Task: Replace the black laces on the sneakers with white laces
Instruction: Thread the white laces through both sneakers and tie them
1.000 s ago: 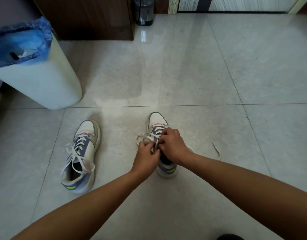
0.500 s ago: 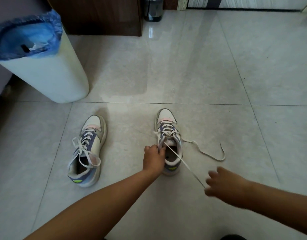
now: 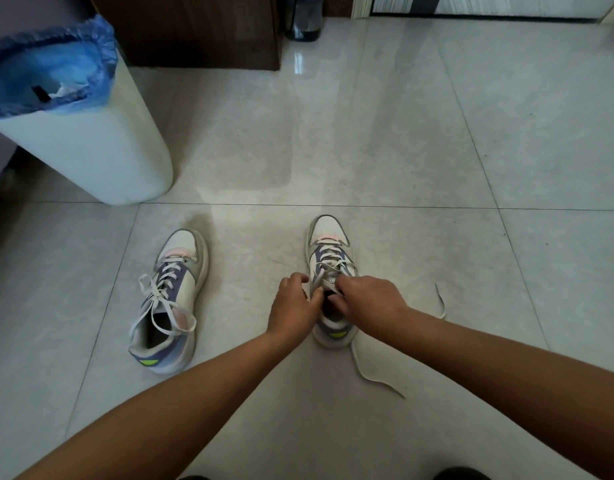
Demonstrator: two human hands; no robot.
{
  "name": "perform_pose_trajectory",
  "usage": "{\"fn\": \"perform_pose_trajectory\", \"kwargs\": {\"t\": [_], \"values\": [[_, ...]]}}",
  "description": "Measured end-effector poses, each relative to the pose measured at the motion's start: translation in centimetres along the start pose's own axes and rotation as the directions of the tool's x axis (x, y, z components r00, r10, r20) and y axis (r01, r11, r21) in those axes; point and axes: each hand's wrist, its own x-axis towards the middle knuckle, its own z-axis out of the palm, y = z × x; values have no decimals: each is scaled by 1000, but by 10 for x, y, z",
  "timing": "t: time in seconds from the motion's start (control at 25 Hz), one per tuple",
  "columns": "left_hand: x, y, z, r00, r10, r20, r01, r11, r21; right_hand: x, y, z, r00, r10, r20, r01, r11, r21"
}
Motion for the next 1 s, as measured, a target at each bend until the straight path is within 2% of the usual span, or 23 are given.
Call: {"fn": "perform_pose_trajectory", "kwargs": {"t": [0.12,0.28,0.4,0.48,0.56,0.64,0.76,0.88,0.96,1.0], "values": [[2,2,-2,999,15,53,-12,998,-69,6,-5,-6,998,-5,59,8,999,-53],[-4,4,1,996,-12,87,27,985,-168,-19,-1,-15,971,-186,149,177,982,67],[-3,4,3,996,-17,83,30,987,-161,-15,5,-20,961,-207,183,175,969,174],[-3,4,3,997,15,74,-6,994,-113,1,15,-20,982,-157,108,128,962,239],[-4,4,2,994,91,63,-87,995,-55,19,29,-14,1000,-7,-9,9,956,292],[-3,2,2,982,174,69,-176,984,21,33,40,-6,997,68,-36,-59,975,214],[-2,-1,1,970,228,81,-236,966,108,44,42,3,999,32,-17,-31,995,90],[-5,1,1,970,235,67,-241,965,107,46,42,6,997,-41,-65,37,997,-64],[-7,5,2,984,166,61,-169,985,46,41,46,4,995,-40,-90,37,999,-34],[-6,7,1,991,116,64,-117,993,17,39,50,5,994,-15,-108,22,998,62]]}}
